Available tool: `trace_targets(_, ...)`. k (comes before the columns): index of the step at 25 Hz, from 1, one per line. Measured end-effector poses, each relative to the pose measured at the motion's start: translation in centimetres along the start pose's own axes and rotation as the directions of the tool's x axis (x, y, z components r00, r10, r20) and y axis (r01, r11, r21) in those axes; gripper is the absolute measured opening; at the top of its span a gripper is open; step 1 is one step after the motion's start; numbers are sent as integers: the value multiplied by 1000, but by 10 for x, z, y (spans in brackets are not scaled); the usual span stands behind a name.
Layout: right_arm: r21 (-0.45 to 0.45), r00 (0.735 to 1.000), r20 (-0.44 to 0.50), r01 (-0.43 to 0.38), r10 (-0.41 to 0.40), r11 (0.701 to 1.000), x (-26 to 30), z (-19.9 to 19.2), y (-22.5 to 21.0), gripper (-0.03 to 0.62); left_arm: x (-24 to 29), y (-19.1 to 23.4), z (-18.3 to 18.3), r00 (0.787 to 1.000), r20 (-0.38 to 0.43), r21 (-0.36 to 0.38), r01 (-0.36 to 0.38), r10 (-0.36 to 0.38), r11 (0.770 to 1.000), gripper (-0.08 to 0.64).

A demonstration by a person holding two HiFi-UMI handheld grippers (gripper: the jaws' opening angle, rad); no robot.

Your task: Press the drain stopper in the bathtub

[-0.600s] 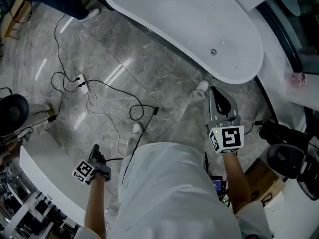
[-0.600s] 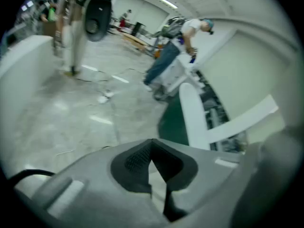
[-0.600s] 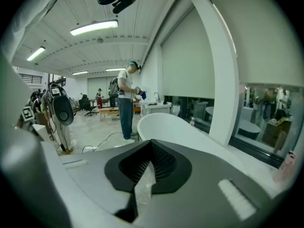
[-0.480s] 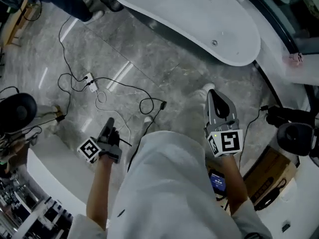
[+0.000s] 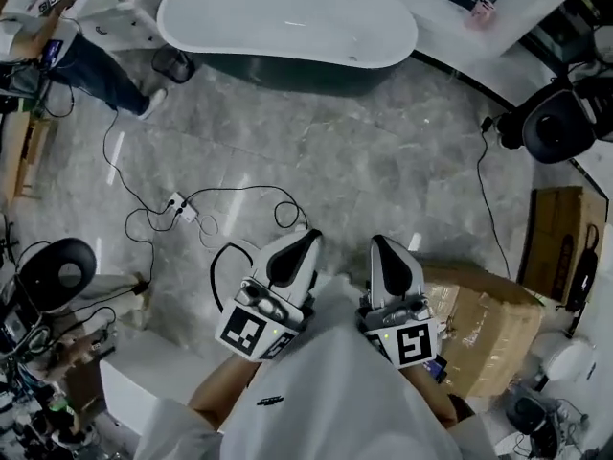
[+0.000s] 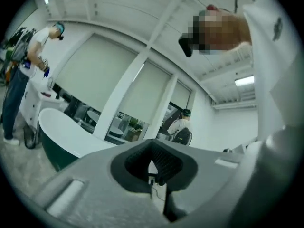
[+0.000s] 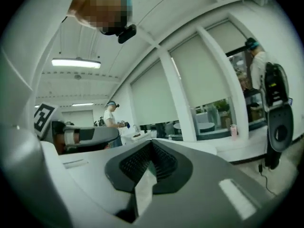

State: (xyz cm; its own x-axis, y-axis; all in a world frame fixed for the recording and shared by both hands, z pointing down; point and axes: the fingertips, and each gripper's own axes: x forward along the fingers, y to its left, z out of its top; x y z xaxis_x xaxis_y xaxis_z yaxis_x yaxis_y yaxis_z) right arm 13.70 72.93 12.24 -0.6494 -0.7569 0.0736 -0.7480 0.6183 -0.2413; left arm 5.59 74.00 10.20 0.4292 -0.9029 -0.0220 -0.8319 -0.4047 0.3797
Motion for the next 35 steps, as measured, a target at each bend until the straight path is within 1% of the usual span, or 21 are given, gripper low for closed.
trace_targets(2,52,997,16,68,-69,996,-43,-7,-12,-6,-11,-35,-18,1000,-28,70,2,0,998,3)
trace_targets(4,75,991,39,121,-125,990,-77,-12,-28,-6,-16,-65,-35,999,-50,111,22,-16,994,3)
trace_targets(8,72,981,62,181,-186,981,-150,-31,-40,-6,-39,-132,-62,995,-88,137,63,-52,989,3)
trace_targets(10,73,977,60,198,-203,977,-176,-42,-37,-6,-55,-156,-73,993,-104,154,65,-49,986,3)
trace_targets(11,57,978,59,198,-202,978,-181,-43,-34,-8,-61,-163,-76,992,-113,165,65,-46,984,3)
trace_targets(12,30,980,61,186,-187,982,-183,-41,-28,-8,-65,-168,-79,991,-128,175,64,-42,982,2)
trace_targets(13,8,985,70,156,-157,988,-183,-37,-20,-8,-67,-170,-82,988,-148,185,62,-34,981,3)
trace_targets(14,7,989,90,113,-114,994,-182,-31,-12,-8,-68,-171,-84,986,-167,192,57,-25,980,3)
trace_targets(16,67,990,136,14,-23,998,-179,-24,-1,-6,-67,-172,-82,986,-165,196,43,-10,980,2)
trace_targets(17,94,990,143,-18,4,995,-177,-24,1,-8,-66,-173,-78,988,-151,202,41,-10,979,3)
trace_targets(18,97,990,138,-29,15,995,-175,-27,2,-8,-65,-175,-74,990,-141,213,43,-12,976,3)
trace_targets(20,71,991,135,-8,-2,997,-172,-28,-3,-7,-58,-172,-71,990,-140,228,50,-18,972,3)
trace_targets(21,67,990,141,13,-22,998,-169,-26,-8,-7,-51,-169,-71,989,-144,223,52,-20,973,3)
trace_targets(23,75,986,150,60,-71,995,-160,-22,-25,-6,-32,-158,-73,988,-152,204,53,-22,978,3)
trace_targets(26,72,980,140,130,-139,989,-135,-19,-58,-6,3,-135,-81,982,-183,167,69,-38,984,3)
trace_targets(28,64,978,108,174,-180,983,-113,-16,-83,-6,31,-118,-81,981,-186,146,86,-58,986,3)
trace_targets(31,107,973,47,221,-227,969,-68,-6,-121,-6,76,-84,-71,978,-194,143,102,-74,984,3)
trace_targets(33,121,967,55,239,-247,963,-34,15,-145,-2,111,-62,-58,976,-201,139,113,-83,984,3)
trace_targets(35,111,965,77,243,-252,964,1,34,-162,-3,145,-43,-41,976,-193,134,126,-99,983,3)
